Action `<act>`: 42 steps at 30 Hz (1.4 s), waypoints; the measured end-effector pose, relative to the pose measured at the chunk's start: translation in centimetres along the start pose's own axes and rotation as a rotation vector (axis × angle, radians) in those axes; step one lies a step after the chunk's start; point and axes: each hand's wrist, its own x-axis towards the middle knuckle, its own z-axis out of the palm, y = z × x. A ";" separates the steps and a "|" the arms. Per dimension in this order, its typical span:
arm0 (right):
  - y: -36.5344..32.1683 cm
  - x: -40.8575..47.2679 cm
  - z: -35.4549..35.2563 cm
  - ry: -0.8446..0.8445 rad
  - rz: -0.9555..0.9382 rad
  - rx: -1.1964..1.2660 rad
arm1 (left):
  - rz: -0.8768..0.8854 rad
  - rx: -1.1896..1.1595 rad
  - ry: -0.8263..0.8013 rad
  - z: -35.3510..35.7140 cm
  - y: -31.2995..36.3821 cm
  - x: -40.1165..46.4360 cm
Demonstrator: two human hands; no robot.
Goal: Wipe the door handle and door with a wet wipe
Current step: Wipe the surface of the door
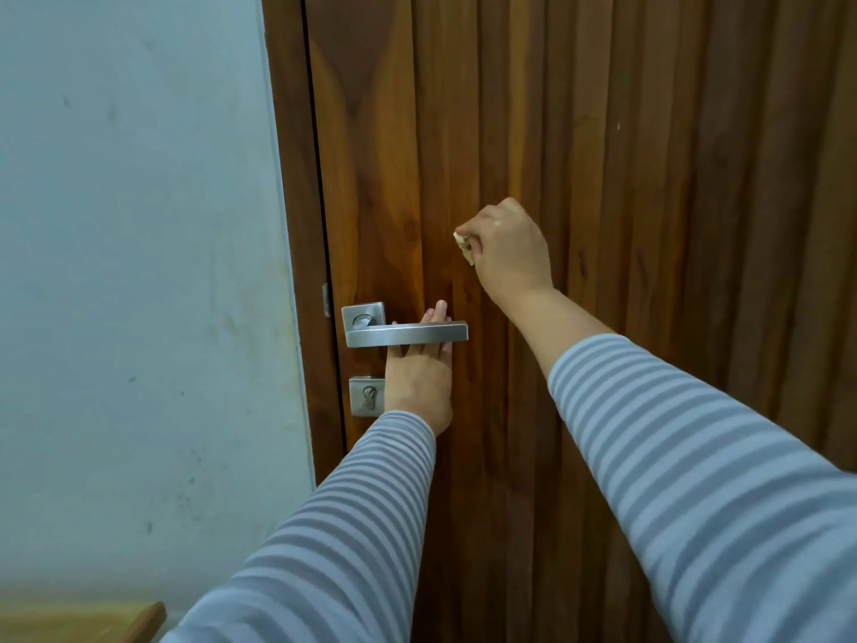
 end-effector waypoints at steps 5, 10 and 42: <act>0.0 -1.5 1.2 -0.045 -0.077 -0.025 | 0.001 0.003 0.012 0.6 0.1 0.2; 0.4 -4.5 1.6 -0.114 -0.055 0.039 | -0.016 0.009 0.014 0.8 0.4 0.1; 2.1 -16.9 -0.3 -0.306 0.103 0.093 | -0.069 -0.122 -0.111 -0.7 1.1 -0.2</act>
